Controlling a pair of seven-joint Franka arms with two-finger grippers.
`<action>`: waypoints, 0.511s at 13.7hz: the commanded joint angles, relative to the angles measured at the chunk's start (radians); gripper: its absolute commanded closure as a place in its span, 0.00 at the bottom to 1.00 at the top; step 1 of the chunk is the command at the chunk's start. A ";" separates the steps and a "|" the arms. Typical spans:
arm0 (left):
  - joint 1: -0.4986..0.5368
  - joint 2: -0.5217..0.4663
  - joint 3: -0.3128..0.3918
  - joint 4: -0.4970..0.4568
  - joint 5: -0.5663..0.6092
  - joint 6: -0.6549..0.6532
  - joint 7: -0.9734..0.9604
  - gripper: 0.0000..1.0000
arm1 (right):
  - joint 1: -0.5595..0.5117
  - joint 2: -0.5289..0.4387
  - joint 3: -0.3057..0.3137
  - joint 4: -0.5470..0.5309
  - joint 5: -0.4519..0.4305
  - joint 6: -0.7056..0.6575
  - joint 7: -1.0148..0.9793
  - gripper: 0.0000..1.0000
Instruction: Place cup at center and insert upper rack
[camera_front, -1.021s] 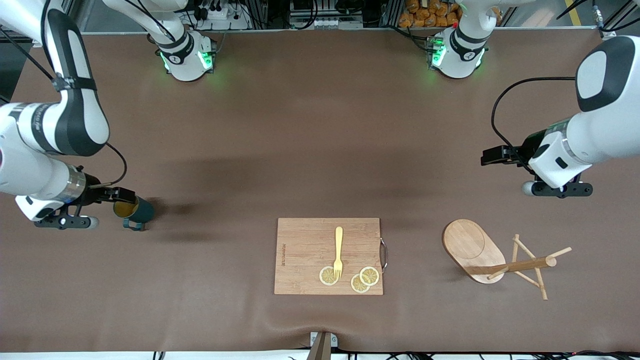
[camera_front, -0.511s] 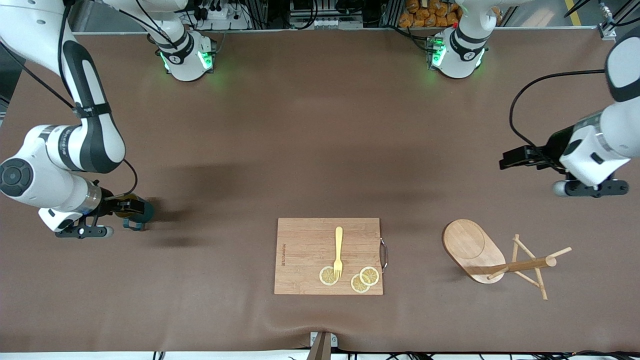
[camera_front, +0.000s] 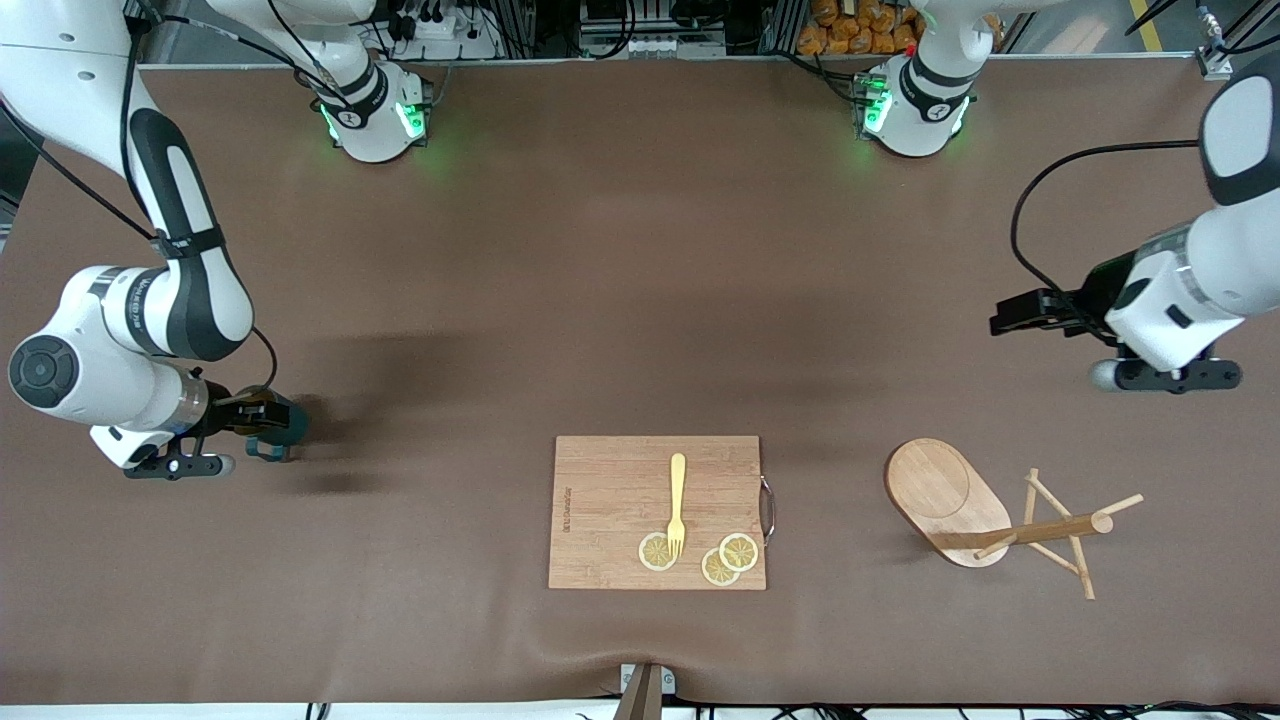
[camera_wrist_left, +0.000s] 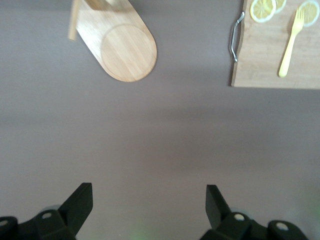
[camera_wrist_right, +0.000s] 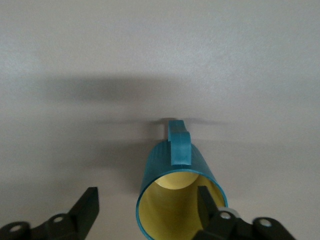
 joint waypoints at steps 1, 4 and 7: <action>-0.033 0.035 0.002 -0.002 -0.015 -0.007 0.018 0.00 | -0.003 -0.006 0.010 -0.046 -0.009 0.011 -0.003 0.17; -0.067 0.075 0.000 0.000 -0.012 -0.007 0.018 0.00 | -0.009 -0.001 0.010 -0.054 -0.009 0.030 -0.003 0.33; -0.113 0.101 -0.014 0.003 -0.023 0.025 0.011 0.00 | -0.008 0.002 0.011 -0.077 -0.006 0.039 -0.001 0.47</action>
